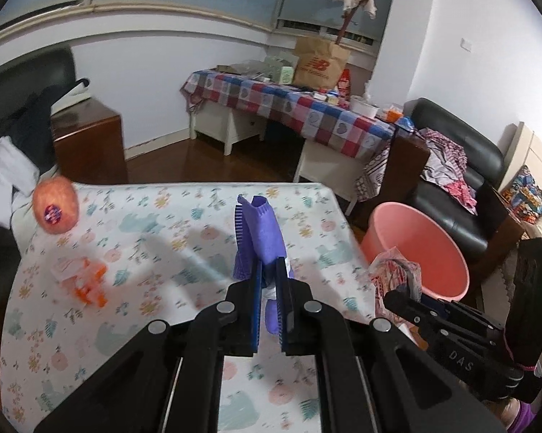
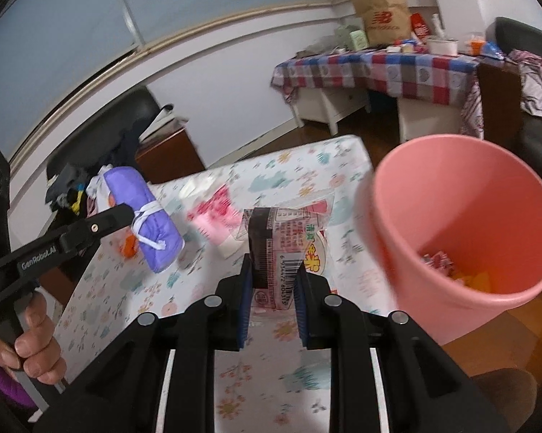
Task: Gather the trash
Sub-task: 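Carry the purple cloth and package with both tools over the bucket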
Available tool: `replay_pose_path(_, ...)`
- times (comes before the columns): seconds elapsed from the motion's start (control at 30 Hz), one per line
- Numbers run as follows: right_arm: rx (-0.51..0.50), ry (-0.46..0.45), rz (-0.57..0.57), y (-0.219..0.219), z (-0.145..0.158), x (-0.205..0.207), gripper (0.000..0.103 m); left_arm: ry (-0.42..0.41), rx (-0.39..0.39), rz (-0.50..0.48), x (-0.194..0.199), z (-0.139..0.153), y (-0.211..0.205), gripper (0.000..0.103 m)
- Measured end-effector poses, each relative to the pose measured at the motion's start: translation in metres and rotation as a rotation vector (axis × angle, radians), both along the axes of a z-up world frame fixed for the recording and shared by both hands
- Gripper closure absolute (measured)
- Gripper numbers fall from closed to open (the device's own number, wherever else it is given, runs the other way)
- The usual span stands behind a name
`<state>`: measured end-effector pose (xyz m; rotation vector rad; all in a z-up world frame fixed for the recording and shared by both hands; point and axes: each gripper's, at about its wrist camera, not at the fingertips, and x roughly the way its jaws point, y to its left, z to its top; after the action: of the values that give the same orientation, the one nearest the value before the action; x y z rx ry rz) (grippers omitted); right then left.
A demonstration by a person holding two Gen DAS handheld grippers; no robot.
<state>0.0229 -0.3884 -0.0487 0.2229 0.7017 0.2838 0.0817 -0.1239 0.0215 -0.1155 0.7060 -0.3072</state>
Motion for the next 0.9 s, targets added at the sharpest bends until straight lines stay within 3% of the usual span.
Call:
replay_pose_path(0.5, 0.011, -0.028, -0.192, -0.065, 0.007, 0.000, 0.082, -0.060, 0.016, -0.131, 0.017, 0.019, -0.082, 0.097)
replay_pose_path(0.9, 0.005, -0.039, -0.270, -0.102, 0.005, -0.005, 0.082, -0.067, 0.045, -0.231, 0.024, 0.019, -0.155, 0.097)
